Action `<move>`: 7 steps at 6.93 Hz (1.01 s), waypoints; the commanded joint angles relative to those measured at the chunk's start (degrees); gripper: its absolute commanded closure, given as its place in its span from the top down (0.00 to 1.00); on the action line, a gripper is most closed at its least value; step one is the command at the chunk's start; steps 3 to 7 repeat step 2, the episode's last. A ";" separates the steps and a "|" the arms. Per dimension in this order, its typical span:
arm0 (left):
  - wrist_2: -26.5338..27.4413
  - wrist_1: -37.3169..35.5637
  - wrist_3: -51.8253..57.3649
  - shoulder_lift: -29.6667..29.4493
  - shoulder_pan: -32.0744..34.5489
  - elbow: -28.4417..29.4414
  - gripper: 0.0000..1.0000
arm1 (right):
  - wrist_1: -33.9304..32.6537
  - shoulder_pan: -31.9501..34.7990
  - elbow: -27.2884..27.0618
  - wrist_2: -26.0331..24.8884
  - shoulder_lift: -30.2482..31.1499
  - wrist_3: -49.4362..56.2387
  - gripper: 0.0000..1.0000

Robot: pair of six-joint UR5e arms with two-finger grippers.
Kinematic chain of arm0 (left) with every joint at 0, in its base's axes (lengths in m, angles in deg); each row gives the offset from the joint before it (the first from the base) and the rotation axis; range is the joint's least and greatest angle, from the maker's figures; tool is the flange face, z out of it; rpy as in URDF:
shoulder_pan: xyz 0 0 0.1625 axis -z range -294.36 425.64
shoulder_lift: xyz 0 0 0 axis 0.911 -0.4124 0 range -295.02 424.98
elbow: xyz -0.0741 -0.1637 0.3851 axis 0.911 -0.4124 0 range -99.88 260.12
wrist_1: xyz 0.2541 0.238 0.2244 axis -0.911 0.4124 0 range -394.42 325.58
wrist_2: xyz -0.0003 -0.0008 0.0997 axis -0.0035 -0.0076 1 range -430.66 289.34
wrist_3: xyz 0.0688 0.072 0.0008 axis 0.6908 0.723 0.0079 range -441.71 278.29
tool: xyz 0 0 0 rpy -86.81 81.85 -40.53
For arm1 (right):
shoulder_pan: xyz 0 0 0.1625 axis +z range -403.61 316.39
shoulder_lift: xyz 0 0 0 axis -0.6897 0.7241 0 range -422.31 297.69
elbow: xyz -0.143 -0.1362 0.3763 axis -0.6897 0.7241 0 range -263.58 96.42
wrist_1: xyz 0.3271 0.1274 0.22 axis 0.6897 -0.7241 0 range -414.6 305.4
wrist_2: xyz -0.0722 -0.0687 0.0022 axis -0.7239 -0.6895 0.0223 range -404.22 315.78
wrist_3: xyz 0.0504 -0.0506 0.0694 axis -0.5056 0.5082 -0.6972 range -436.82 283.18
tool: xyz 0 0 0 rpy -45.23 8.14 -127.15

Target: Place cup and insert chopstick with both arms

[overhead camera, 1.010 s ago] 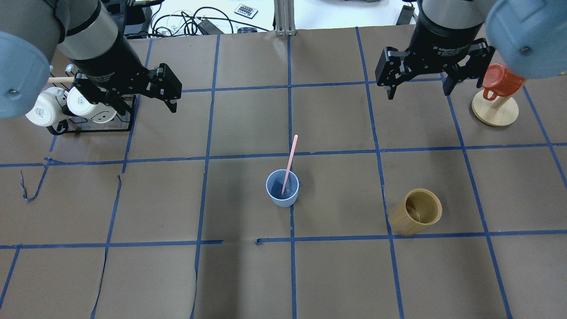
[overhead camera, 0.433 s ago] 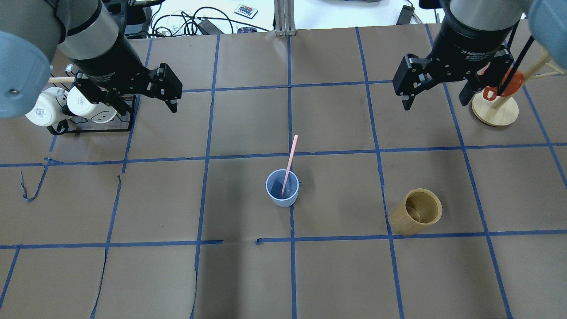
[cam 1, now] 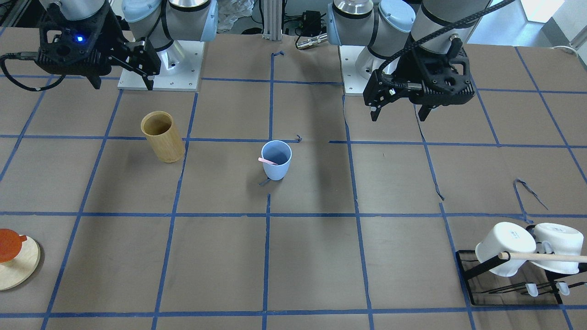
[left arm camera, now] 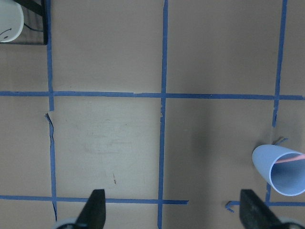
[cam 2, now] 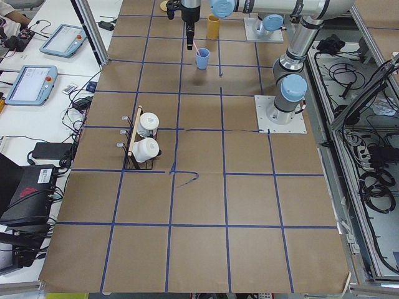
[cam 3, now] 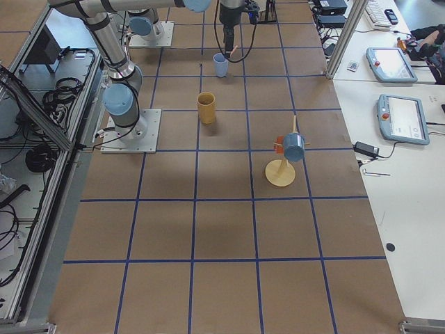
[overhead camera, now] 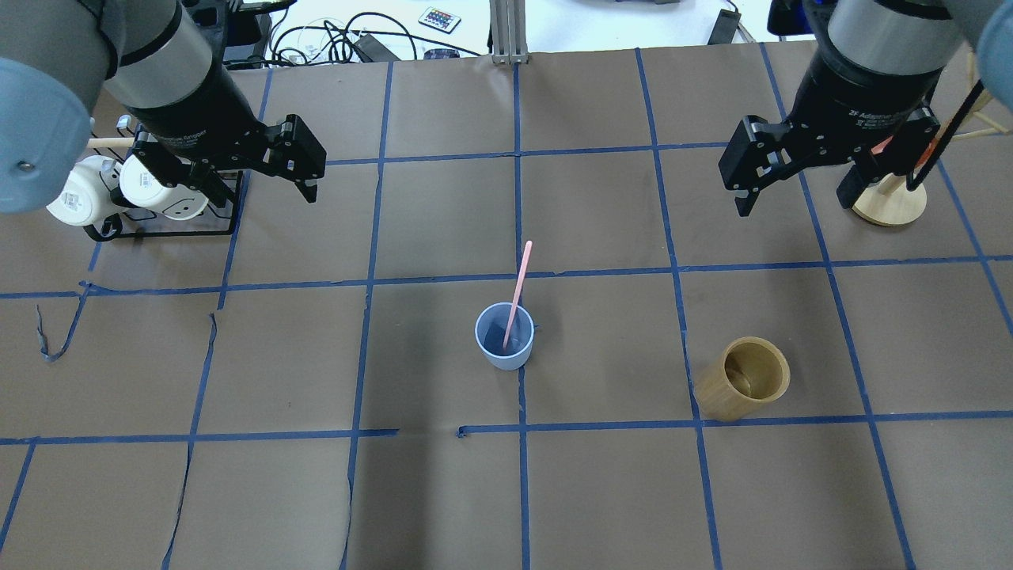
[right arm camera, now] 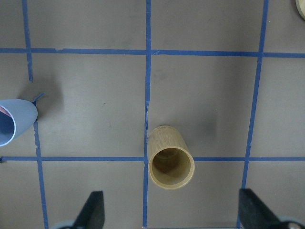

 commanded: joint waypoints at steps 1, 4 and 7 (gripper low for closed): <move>0.00 0.00 0.00 0.05 0.00 -0.10 1.00 | -0.38 -0.34 -0.21 -0.02 0.11 5.24 1.00; 0.00 0.00 0.00 0.05 0.00 -0.10 1.00 | -0.30 -0.60 -0.21 -0.02 0.11 5.18 1.00; 0.00 0.00 0.00 0.05 0.00 -0.10 1.00 | -0.30 -0.60 -0.21 -0.02 0.11 5.18 1.00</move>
